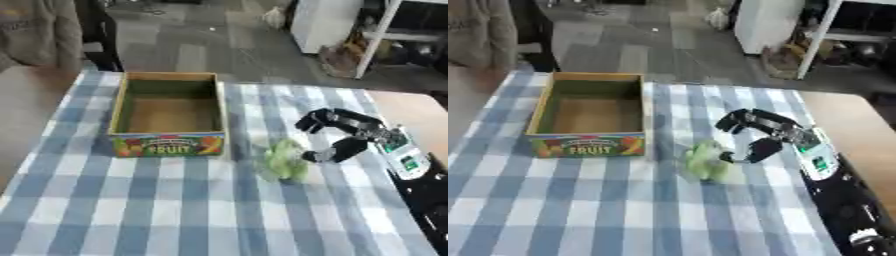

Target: Pick up objects on the table and place them in the box.

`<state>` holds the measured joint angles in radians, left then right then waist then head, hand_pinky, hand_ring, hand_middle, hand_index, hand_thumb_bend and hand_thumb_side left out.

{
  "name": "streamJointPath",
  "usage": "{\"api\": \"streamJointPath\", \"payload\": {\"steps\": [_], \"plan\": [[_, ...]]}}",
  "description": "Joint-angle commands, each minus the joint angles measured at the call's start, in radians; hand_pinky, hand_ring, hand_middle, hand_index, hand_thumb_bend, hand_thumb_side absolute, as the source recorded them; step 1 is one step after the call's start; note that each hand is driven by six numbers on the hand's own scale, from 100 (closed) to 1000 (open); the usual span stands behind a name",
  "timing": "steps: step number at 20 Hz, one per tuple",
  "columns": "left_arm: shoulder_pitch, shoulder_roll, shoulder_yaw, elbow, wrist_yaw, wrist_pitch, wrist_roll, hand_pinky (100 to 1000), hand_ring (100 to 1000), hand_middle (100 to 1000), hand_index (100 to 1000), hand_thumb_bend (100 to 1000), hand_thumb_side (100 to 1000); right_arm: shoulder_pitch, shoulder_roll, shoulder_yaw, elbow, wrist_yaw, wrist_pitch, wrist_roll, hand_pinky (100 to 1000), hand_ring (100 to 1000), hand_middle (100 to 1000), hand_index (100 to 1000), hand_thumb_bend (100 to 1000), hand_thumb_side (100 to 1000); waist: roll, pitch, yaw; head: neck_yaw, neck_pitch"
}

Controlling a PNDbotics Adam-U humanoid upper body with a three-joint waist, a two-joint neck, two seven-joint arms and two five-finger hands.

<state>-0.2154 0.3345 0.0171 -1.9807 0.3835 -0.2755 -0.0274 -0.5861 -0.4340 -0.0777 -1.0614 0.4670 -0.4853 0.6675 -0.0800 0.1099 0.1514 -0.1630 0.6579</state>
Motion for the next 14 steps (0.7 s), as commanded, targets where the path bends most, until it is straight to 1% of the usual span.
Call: {"api": "streamJointPath", "payload": {"steps": [1, 8, 14], "plan": [[-0.010, 0.021, 0.005, -0.019, 0.002, -0.003, -0.001, 609, 579, 589, 654, 100, 594, -0.008, -0.015, 0.001, -0.006, 0.035, -0.027, 0.006, 842, 861, 804, 834, 449, 307, 0.008, -0.013, -0.002, -0.006, 0.003], [-0.010, 0.021, 0.005, -0.019, 0.002, -0.003, -0.002, 609, 579, 590, 654, 100, 594, -0.003, -0.007, 0.006, -0.003, 0.055, -0.035, 0.011, 873, 906, 846, 844, 452, 314, 0.009, -0.012, -0.004, -0.009, 0.003], [-0.009, 0.020, 0.005, -0.019, 0.001, -0.002, -0.002, 609, 580, 590, 654, 100, 593, 0.000, -0.004, 0.011, -0.004, 0.064, -0.037, 0.018, 882, 911, 854, 846, 454, 319, 0.008, -0.010, -0.004, -0.010, 0.003]]}}
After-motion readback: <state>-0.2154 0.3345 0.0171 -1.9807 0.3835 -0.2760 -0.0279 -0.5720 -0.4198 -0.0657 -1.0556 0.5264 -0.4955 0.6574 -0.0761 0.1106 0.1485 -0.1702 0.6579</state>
